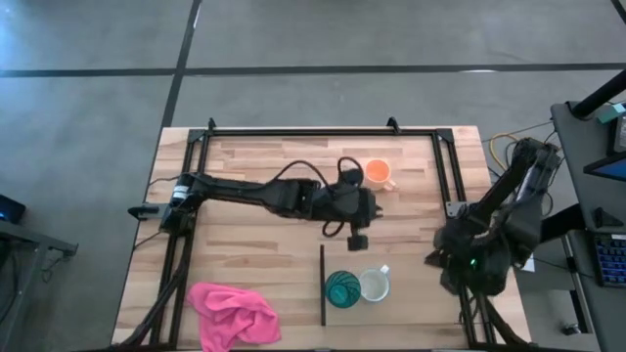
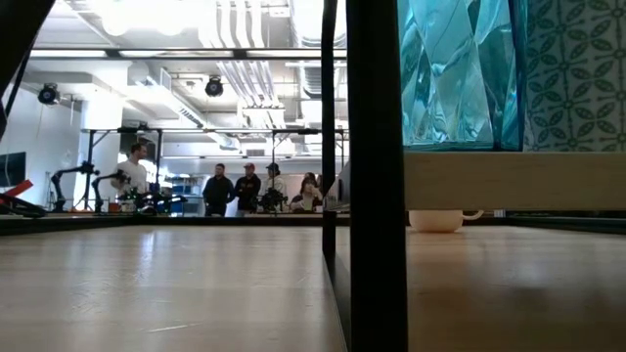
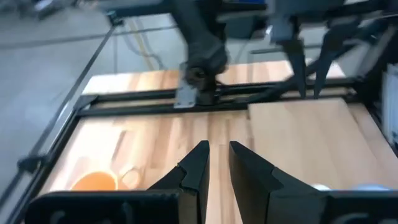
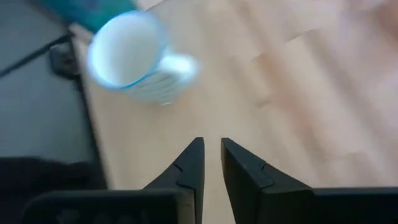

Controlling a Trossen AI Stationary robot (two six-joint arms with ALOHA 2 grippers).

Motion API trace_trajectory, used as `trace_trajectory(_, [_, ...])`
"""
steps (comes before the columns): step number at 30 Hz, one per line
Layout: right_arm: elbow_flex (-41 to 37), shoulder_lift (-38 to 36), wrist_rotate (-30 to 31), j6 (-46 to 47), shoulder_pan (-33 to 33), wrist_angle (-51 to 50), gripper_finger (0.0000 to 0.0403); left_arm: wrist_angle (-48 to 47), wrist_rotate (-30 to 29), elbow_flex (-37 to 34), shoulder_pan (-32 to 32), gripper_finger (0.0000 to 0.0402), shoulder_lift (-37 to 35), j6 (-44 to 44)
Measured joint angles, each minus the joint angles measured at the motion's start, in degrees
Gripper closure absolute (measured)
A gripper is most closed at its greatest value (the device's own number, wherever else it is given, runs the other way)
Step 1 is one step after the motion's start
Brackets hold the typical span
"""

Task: Stack small to large cups/mugs on shelf
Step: Put the light orange mug on the shelf

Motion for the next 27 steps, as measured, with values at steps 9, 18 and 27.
trace_trajectory(9, [8.72, -3.02, 11.24, -1.49, -5.03, -21.29, 0.0356, -1.04, 0.14, -0.57, 3.91, 0.0376, 0.00, -3.87])
trace_trajectory(18, [8.27, -11.02, 12.68, -17.31, -20.08, -19.43, 0.0356, -6.89, 0.76, -0.55, 7.03, 0.0394, -0.02, -8.97])
trace_trajectory(27, [8.27, -14.36, 9.10, -39.30, -36.21, -9.46, 0.0313, -6.81, 2.10, 0.07, 8.87, 0.0393, -1.93, -1.20])
